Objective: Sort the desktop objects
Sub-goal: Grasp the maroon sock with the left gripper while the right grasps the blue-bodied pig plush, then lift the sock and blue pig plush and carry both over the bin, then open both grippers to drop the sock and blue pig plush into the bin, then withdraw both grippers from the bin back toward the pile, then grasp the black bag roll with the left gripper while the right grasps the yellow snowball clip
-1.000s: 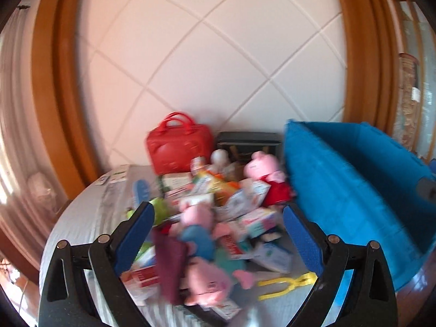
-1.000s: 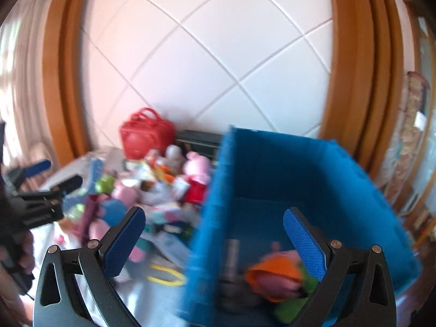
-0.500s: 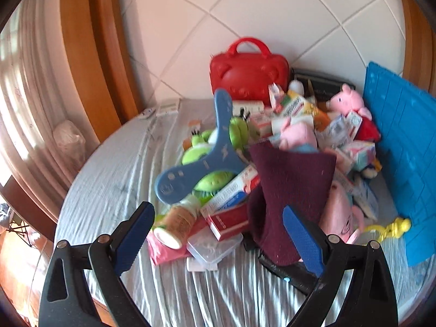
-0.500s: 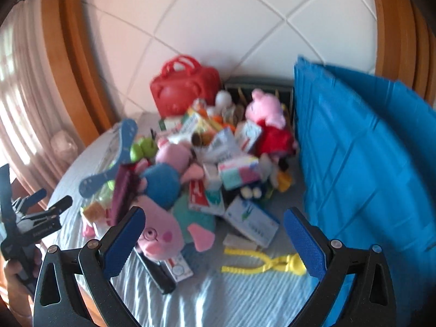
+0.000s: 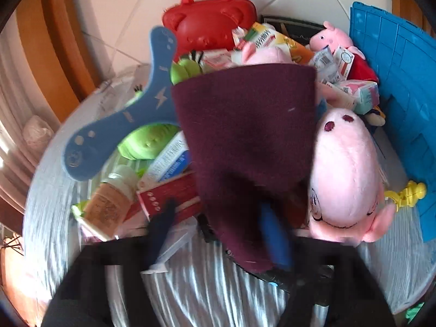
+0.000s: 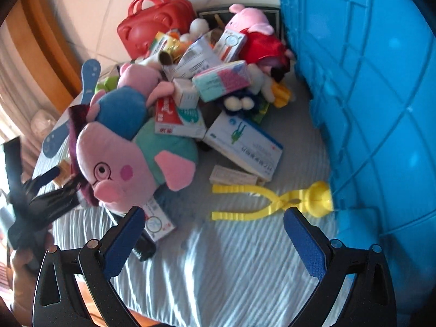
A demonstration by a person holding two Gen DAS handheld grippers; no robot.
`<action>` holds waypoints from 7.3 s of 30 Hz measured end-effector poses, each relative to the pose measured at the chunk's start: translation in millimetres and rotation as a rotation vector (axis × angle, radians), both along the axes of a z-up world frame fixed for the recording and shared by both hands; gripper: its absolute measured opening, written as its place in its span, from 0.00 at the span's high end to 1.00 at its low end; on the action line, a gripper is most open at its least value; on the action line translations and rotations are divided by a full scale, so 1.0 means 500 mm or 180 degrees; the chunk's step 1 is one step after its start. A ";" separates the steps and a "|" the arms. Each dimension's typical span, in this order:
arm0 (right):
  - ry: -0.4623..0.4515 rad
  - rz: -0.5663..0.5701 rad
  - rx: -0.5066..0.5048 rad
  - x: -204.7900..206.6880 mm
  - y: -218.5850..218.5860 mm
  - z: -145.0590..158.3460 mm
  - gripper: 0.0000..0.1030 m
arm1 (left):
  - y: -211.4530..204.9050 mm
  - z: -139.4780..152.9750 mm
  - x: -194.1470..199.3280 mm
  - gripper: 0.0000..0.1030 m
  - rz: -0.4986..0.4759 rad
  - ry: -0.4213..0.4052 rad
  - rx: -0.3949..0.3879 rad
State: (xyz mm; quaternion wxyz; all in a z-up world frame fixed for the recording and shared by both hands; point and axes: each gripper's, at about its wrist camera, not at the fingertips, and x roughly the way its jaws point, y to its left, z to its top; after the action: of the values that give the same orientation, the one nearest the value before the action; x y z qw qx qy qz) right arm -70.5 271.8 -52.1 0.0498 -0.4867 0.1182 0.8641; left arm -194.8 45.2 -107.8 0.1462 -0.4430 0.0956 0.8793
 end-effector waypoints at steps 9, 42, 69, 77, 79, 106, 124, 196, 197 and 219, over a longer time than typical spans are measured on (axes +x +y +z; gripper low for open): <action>0.0044 0.0415 -0.0178 -0.064 -0.100 -0.011 0.00 | -0.081 0.075 0.007 0.89 0.0228 0.0245 0.0136; 0.0167 -0.0029 -0.0444 -0.136 0.037 0.000 0.00 | -0.082 0.131 -0.069 0.84 0.0292 0.0311 0.0266; -0.0066 0.0623 -0.0560 -0.354 -0.224 0.007 0.32 | -0.156 0.197 -0.125 0.85 0.0389 0.0552 0.0444; 0.0914 0.0457 -0.0287 -0.216 -0.147 0.234 0.33 | -0.092 0.334 -0.053 0.85 0.0104 0.1029 0.0570; 0.1091 0.0382 -0.0215 -0.196 -0.125 0.288 0.33 | -0.061 0.375 -0.031 0.85 -0.0025 0.1140 0.0635; 0.0836 -0.0652 0.0913 0.045 0.616 0.545 0.32 | 0.827 0.657 0.104 0.85 -0.1424 0.0606 0.0765; -0.0256 -0.0368 0.1090 -0.112 0.738 0.254 0.26 | 1.064 0.378 0.001 0.73 -0.1107 -0.0159 -0.0440; 0.0182 -0.1229 -0.0235 0.017 0.033 -0.130 0.00 | -0.010 -0.111 0.091 0.22 0.0607 -0.0452 0.0029; 0.0164 -0.1354 -0.0267 0.019 0.044 -0.143 0.00 | -0.006 -0.110 0.091 0.22 0.0611 -0.0395 0.0062; -0.0178 -0.1651 -0.0055 -0.013 0.124 -0.243 0.60 | -0.103 -0.135 0.087 0.48 0.0270 -0.0667 -0.0074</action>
State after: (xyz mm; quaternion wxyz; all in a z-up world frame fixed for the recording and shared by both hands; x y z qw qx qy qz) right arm -77.2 333.7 -173.7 0.2687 -0.4642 0.2450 0.8076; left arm -151.2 -6.3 -175.5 0.1129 -0.5378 0.0712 0.8324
